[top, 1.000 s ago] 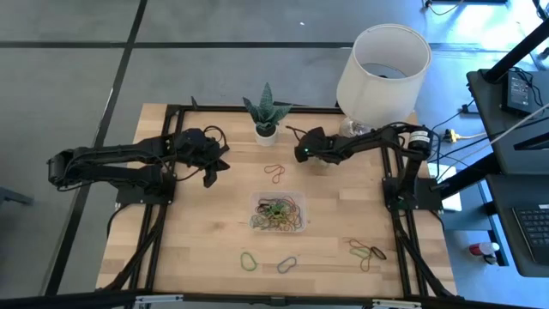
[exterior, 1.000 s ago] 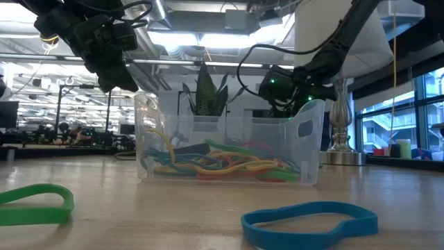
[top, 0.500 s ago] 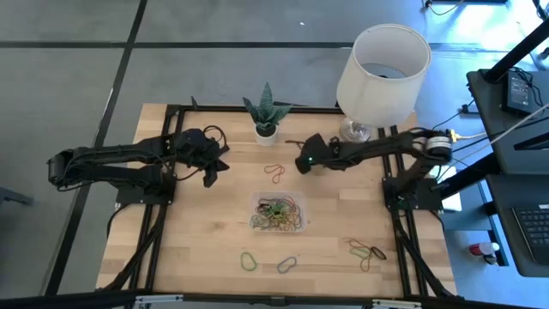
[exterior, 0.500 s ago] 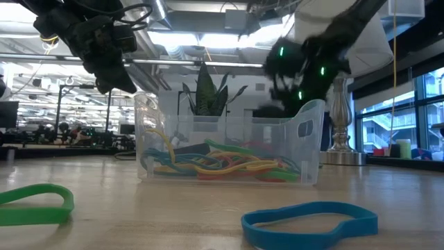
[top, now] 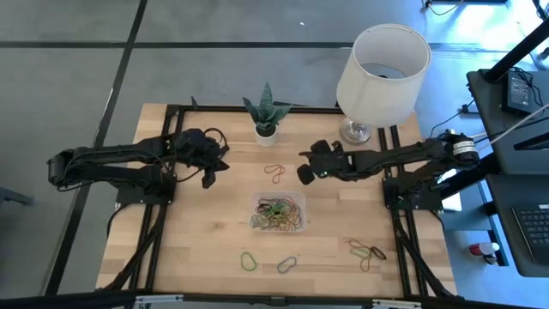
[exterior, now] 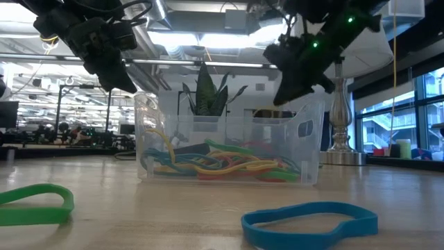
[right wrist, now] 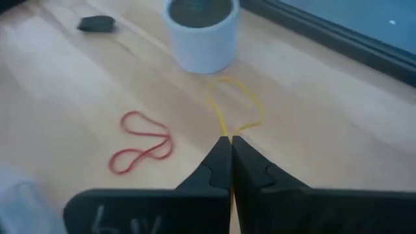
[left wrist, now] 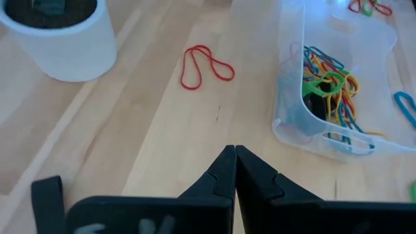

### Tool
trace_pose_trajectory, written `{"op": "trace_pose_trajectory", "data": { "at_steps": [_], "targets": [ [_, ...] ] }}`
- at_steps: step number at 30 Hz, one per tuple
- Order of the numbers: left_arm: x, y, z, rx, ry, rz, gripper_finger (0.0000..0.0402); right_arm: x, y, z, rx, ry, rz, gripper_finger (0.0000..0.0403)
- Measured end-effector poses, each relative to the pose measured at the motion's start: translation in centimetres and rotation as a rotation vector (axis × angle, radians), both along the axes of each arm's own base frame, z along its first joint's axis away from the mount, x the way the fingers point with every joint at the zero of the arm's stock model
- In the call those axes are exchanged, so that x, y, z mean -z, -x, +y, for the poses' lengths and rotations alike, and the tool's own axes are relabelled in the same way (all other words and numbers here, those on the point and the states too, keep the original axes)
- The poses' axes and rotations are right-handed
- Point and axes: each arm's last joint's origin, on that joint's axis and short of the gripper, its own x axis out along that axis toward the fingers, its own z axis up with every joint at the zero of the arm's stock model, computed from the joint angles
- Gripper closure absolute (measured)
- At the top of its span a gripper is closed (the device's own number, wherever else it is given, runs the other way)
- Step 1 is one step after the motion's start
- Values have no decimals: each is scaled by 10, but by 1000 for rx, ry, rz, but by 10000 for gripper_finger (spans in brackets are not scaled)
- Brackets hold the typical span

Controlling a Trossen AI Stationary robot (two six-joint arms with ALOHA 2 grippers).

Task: Pick and place rubber bands into bin
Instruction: Put the yellow rubber band into the transparent bin

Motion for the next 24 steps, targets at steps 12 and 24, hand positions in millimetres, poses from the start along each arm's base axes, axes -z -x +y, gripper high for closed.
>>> {"op": "trace_pose_trajectory", "data": {
  "at_steps": [12,24],
  "targets": [
    [0,0,0,32,-38,2,400,-50,-14,55,-52,68,-145,403],
    [0,0,0,33,-37,5,400,-80,-39,109,-192,69,-197,403]
  ]
}}
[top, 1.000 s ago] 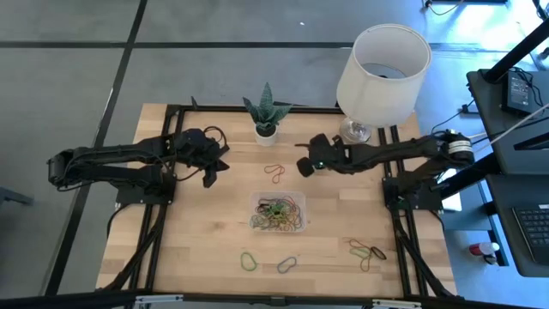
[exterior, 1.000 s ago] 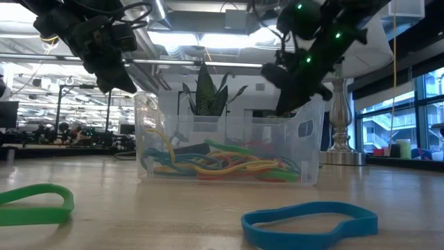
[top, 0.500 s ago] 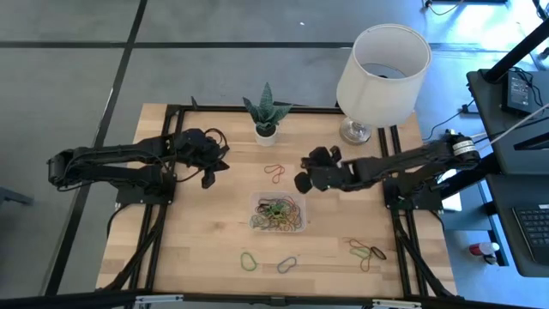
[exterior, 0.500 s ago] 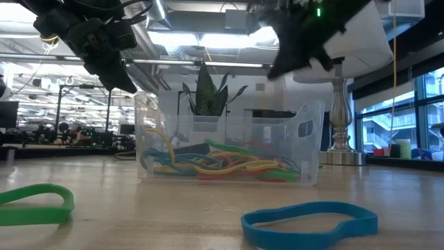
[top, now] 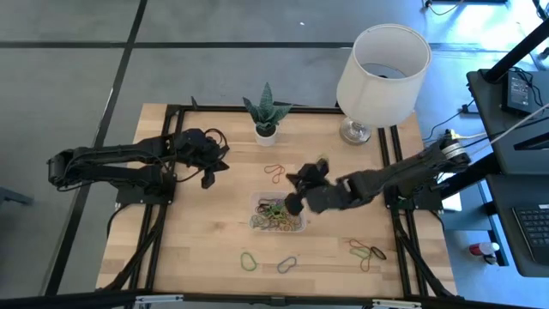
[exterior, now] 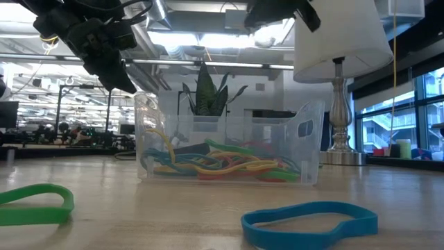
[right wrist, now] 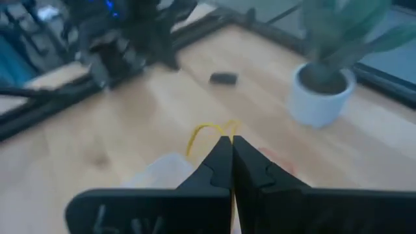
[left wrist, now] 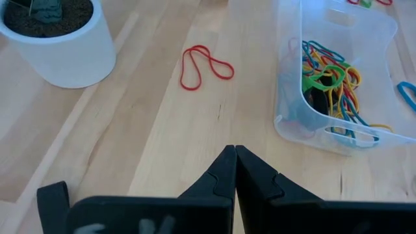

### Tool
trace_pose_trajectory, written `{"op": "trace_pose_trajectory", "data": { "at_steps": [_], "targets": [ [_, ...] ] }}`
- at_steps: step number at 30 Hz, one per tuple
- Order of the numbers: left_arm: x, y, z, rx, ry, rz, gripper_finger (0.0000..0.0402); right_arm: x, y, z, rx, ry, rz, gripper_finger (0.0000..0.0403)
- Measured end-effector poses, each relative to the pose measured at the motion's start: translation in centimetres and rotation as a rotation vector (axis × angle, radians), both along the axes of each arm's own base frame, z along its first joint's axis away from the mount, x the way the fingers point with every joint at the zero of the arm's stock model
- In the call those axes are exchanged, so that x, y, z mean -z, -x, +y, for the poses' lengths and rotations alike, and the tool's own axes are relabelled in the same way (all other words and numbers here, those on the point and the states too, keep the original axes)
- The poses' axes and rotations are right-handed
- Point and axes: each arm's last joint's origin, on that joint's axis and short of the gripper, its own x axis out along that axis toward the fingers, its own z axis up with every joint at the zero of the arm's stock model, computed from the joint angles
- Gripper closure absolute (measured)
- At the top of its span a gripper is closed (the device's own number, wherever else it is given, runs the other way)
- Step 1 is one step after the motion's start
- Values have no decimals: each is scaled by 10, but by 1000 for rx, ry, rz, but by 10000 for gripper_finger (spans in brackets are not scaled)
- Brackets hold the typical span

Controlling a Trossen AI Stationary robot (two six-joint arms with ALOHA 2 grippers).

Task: Pick and place rubber bands into bin
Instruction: Put the yellow rubber band into the transparent bin

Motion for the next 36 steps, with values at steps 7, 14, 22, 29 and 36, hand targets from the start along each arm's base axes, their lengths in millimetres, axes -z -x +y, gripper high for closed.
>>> {"op": "trace_pose_trajectory", "data": {
  "at_steps": [7,14,22,29,36],
  "targets": [
    [1,1,0,5,-1,10,400,23,-39,40,-47,-59,177,403],
    [1,1,0,25,-22,12,400,63,-63,55,-19,-191,346,403],
    [1,1,0,41,-40,13,400,84,-58,56,177,-352,368,403],
    [1,1,0,60,-62,14,400,80,-66,62,117,-356,288,403],
    [1,1,0,59,-62,14,400,71,-84,53,37,-284,167,403]
  ]
}}
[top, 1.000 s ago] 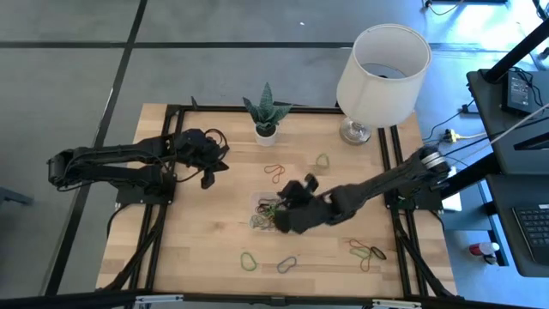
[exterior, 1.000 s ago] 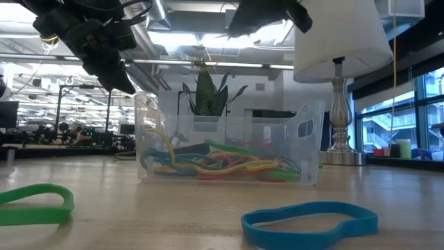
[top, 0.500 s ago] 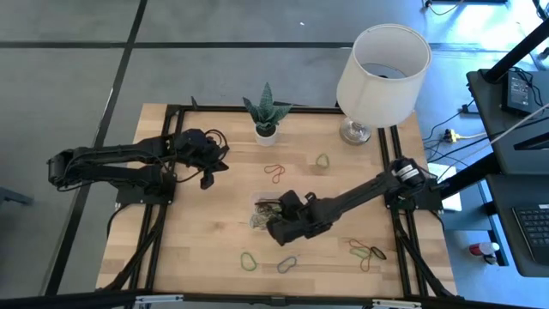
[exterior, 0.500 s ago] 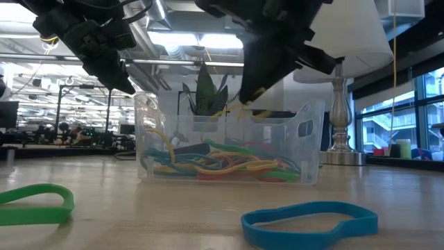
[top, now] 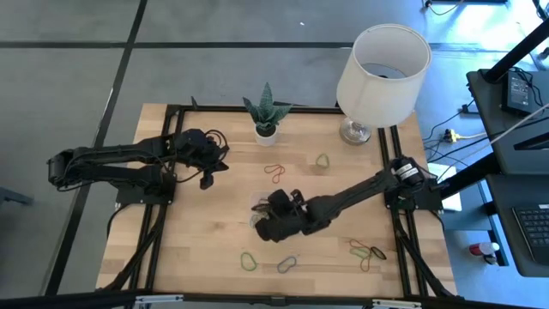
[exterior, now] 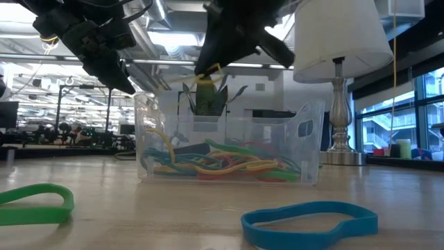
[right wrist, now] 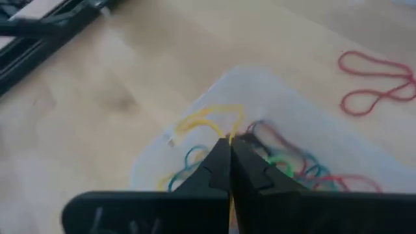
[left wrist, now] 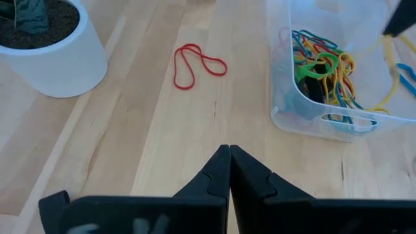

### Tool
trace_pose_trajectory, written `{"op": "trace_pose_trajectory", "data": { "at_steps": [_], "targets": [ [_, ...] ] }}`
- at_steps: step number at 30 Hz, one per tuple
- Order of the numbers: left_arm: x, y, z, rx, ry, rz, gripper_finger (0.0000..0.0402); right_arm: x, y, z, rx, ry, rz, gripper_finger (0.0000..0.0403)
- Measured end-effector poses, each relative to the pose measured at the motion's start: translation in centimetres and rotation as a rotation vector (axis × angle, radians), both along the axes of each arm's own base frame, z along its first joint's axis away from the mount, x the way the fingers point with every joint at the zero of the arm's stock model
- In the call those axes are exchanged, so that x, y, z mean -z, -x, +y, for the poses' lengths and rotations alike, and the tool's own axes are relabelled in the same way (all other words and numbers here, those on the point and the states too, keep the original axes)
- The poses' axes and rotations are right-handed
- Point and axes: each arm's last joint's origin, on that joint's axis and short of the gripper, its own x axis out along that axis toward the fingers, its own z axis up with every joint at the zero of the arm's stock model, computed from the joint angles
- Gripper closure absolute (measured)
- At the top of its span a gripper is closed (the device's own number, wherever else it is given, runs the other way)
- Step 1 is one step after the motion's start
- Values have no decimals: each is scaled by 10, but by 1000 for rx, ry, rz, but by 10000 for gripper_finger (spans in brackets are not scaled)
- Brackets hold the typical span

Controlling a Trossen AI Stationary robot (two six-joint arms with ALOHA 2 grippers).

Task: Pick and place rubber bands into bin
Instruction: Put the yellow rubber band into the transparent bin, then put the bottom left green rubber band into the transparent bin

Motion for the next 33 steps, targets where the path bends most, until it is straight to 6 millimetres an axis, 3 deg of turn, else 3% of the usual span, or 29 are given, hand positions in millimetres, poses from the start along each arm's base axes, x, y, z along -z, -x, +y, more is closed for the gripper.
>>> {"op": "trace_pose_trajectory", "data": {
  "at_steps": [7,15,23,27,33],
  "targets": [
    [0,0,0,-1,2,0,400,4,-8,-22,1,7,38,403],
    [0,0,0,-1,2,0,400,7,-12,-28,8,3,40,403],
    [0,0,0,-2,2,1,400,42,-25,-25,-22,-12,78,400],
    [0,0,0,-2,2,1,400,51,-26,-26,14,-31,95,380],
    [0,0,0,-2,3,3,400,46,-23,-27,29,-38,98,328]
  ]
}}
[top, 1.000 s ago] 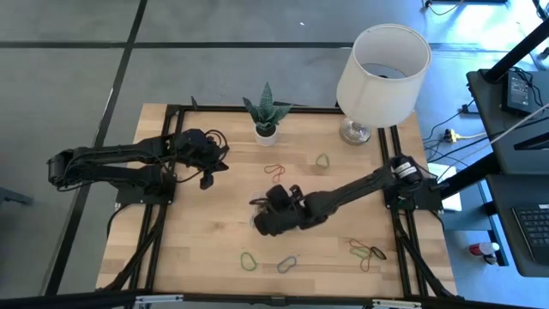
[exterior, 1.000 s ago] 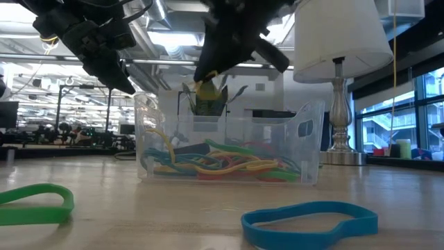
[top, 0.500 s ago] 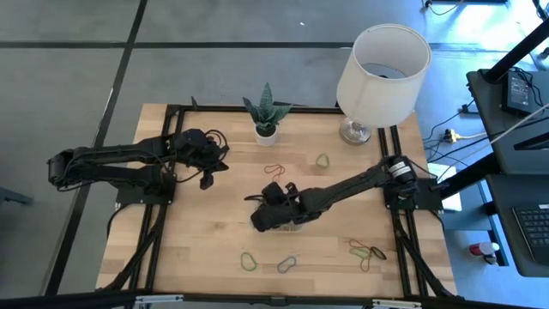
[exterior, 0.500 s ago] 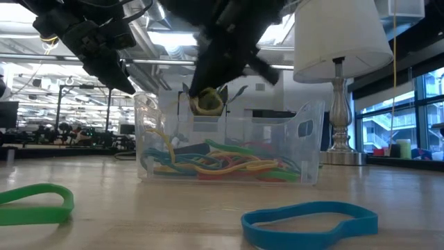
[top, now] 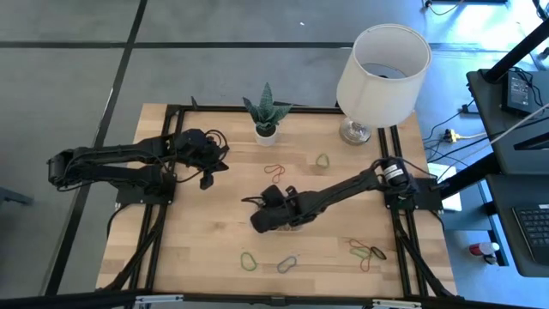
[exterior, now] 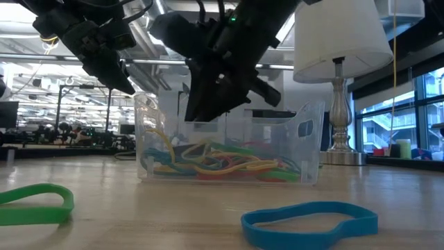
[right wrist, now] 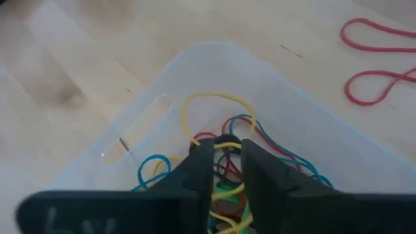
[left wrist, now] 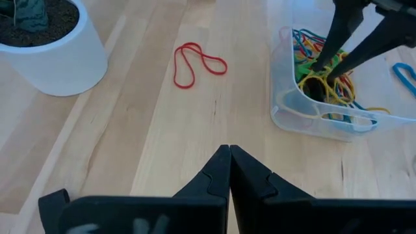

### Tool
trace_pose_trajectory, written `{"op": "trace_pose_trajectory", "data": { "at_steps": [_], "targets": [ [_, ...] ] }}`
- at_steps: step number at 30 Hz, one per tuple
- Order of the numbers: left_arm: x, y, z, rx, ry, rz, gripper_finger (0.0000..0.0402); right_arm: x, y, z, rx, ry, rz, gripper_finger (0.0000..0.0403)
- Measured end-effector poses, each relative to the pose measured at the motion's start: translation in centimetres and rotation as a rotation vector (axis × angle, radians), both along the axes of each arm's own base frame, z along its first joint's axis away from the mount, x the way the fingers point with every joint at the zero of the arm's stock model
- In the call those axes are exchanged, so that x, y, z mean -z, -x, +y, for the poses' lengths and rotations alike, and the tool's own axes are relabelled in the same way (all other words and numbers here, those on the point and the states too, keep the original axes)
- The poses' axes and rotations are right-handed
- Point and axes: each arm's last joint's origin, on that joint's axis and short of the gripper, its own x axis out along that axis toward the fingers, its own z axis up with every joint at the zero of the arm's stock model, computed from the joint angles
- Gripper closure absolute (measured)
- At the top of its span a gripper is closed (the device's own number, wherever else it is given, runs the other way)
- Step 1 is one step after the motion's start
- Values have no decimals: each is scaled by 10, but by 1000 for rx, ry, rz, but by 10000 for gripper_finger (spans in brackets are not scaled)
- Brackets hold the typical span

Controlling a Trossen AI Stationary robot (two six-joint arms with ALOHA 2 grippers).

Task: Pick and place rubber bands into bin
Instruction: Put the bottom left green rubber band into the transparent bin

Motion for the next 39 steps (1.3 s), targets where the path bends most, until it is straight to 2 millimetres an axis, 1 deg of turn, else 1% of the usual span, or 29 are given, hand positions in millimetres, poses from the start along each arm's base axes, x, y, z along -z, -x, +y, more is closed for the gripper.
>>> {"op": "trace_pose_trajectory", "data": {
  "at_steps": [6,9,14,16,19,22,25,30,34,36,39],
  "targets": [
    [0,0,0,0,0,0,400,-5,4,-1,-9,5,24,275],
    [0,0,0,0,0,0,400,-16,9,-1,-25,-11,28,260],
    [0,-1,-3,33,-20,2,400,-42,26,5,-43,4,42,260],
    [-1,-2,-8,77,-40,5,400,-52,36,9,-57,19,64,267],
    [-6,-4,-17,96,-79,26,400,-63,55,17,-49,37,118,284],
    [-10,-4,-32,133,-116,67,400,-69,76,29,-22,59,172,303],
    [-17,-6,-49,140,-118,66,400,-73,96,44,-23,84,231,323],
    [-28,-8,-83,147,-105,56,400,-75,131,70,-14,147,305,360],
    [-34,-17,-116,143,-97,60,400,-66,158,91,-35,169,319,395],
    [-35,-24,-135,143,-105,71,400,-62,174,100,-55,155,295,396],
    [-31,-36,-163,132,-104,107,400,-55,196,112,-100,83,213,395]
  ]
}}
